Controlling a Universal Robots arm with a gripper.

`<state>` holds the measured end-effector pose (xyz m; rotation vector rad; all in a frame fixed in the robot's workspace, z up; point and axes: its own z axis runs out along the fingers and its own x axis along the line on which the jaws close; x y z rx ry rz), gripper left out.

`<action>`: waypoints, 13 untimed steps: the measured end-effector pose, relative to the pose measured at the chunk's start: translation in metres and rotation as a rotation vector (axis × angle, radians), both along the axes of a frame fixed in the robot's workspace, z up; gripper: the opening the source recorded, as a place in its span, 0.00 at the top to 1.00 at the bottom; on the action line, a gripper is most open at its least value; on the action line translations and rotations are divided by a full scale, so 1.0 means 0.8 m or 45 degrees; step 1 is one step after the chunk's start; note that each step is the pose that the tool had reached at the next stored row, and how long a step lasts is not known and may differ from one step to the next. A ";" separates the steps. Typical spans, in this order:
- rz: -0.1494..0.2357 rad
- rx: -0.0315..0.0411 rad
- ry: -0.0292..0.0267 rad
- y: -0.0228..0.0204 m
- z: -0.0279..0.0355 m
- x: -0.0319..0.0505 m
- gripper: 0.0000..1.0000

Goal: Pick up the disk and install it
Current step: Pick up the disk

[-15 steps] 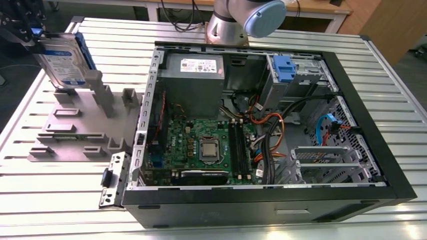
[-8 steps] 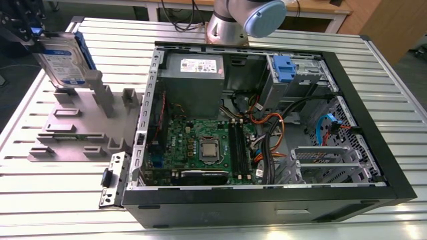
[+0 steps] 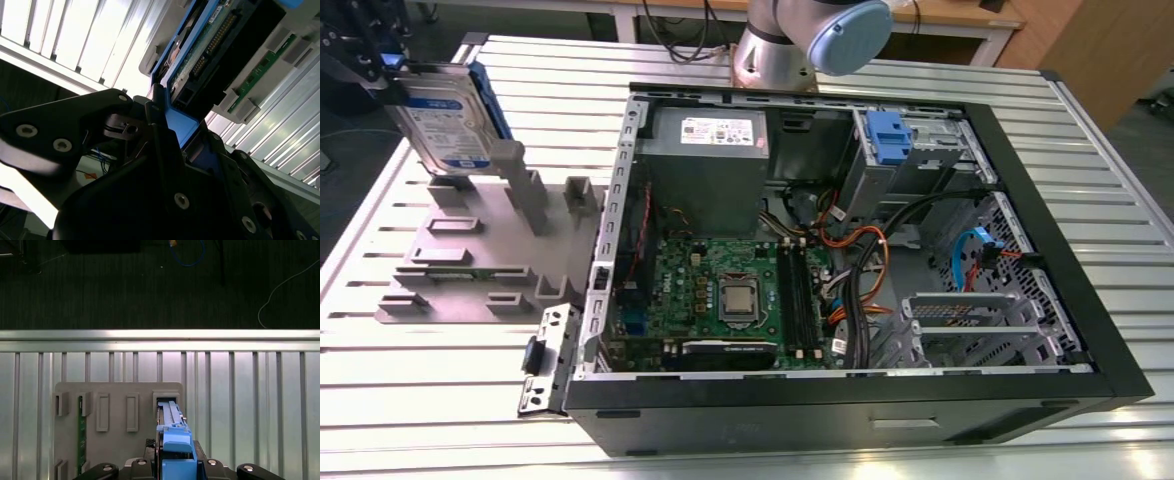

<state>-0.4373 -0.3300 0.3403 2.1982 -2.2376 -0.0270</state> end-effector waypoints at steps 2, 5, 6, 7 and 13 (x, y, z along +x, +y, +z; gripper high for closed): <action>0.000 0.0001 0.0000 0.0000 0.0003 0.000 0.64; 0.000 0.0005 0.0000 0.0000 0.0010 0.000 0.64; 0.000 0.0006 -0.0001 0.0000 0.0012 0.000 0.64; 0.000 0.0006 -0.0001 0.0000 0.0015 0.000 0.64; 0.000 0.0005 0.0002 0.0000 0.0033 0.000 0.64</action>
